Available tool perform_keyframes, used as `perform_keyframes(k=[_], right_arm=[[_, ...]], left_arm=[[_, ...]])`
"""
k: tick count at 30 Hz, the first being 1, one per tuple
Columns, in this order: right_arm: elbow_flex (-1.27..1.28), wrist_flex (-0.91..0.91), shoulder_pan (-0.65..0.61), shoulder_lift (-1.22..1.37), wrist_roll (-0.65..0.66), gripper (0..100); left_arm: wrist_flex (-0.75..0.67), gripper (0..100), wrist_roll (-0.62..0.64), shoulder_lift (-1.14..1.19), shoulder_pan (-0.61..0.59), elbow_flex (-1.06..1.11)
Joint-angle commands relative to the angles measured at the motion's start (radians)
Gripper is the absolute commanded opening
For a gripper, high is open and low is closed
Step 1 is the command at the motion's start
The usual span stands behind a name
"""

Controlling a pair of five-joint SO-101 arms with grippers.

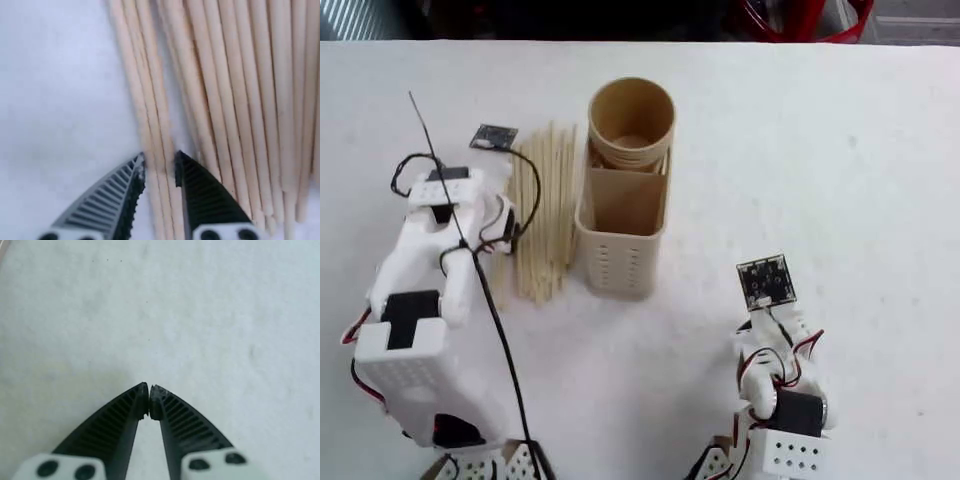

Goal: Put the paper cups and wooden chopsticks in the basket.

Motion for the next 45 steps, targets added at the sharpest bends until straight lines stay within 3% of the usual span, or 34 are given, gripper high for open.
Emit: perform_keyframes(k=[1, 16, 22, 33, 41, 45], right_arm=[[0.009, -0.012, 0.007, -0.002, -0.002, 1.8], [0.009, -0.012, 0.007, -0.002, -0.002, 1.8], [0.009, -0.012, 0.007, -0.002, -0.002, 1.8], [0.009, -0.012, 0.007, -0.002, -0.002, 1.8], [0.009, -0.012, 0.007, -0.002, -0.002, 1.8], [0.009, -0.012, 0.007, -0.002, -0.002, 1.8]], left_arm=[[0.003, 5, 0.003, 0.002, -0.007, -0.031], [0.038, 4, 0.011, 0.005, 0.036, -0.031], [0.083, 15, 0.075, 0.005, 0.031, -0.029], [0.087, 2, 0.072, 0.005, 0.016, -0.025], [0.097, 2, 0.035, -0.008, 0.033, -0.051], [0.212, 2, 0.031, -0.081, 0.05, -0.135]])
